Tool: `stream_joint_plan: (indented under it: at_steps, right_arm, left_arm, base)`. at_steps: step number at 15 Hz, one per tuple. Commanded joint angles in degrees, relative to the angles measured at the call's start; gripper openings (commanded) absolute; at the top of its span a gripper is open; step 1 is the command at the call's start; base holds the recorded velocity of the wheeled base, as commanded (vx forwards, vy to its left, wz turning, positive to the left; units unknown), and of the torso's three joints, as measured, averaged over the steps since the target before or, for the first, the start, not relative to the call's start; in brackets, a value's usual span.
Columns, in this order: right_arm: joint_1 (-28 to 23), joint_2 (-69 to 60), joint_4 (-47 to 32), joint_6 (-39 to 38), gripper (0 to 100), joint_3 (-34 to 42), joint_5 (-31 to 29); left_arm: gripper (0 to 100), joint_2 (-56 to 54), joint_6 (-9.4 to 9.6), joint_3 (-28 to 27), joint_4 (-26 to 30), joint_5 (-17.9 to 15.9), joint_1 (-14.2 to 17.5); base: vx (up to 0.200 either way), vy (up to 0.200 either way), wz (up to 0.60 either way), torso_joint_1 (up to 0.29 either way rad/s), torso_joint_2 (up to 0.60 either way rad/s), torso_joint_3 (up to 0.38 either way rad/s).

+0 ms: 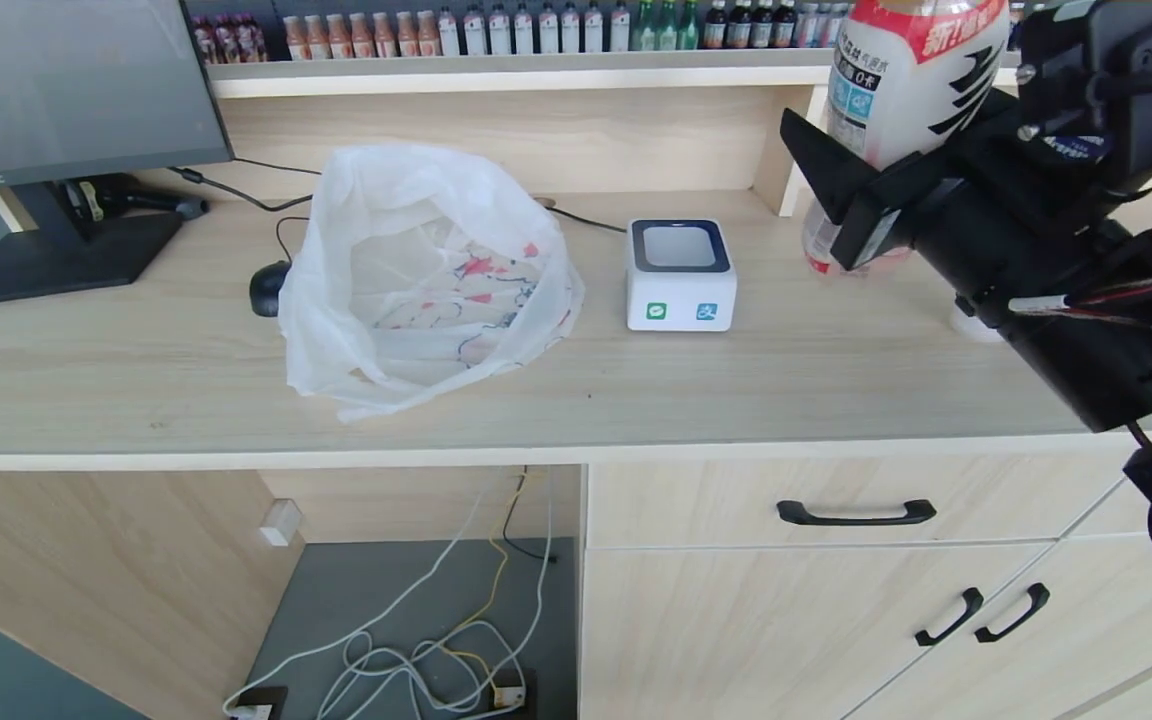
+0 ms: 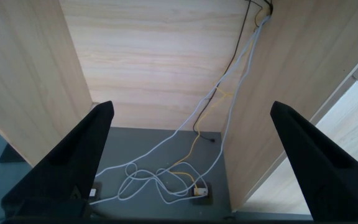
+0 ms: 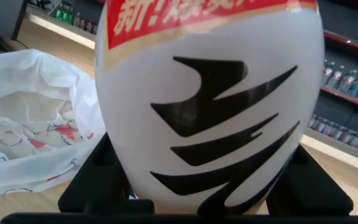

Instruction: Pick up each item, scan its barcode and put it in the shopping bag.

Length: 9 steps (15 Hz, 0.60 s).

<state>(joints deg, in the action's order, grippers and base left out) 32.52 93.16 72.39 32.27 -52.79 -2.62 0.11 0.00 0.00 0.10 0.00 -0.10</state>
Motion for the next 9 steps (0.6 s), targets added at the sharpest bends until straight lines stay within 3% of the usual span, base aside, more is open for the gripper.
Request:
stream_joint_plan:
  at_steps: [1,3,6,9]
  right_arm:
    - [3.2,4.0,0.0,7.5,0,-5.7,2.3]
    - [3.2,9.6,-0.2,12.2,0,-12.2,8.9]
    - [2.6,11.7,-1.8,14.3,0,-15.0,13.2]
    - [0.0,13.6,-5.7,20.8,0,-19.5,23.4]
  left_arm:
    - [100,0.0,0.00,0.0,0.0,0.0,0.0]
    - [100,0.0,0.00,0.0,0.0,0.0,0.0]
    - [100,0.0,0.00,0.0,0.0,0.0,0.0]
    - [100,0.0,0.00,0.0,0.0,0.0,0.0]
  base:
    - [0.000,0.000,0.00,0.000,0.00,0.000]
    - [0.000,0.000,0.00,0.000,0.00,0.000]
    - [0.000,0.000,0.00,0.000,0.00,0.000]
    - [0.000,0.000,0.00,0.000,0.00,0.000]
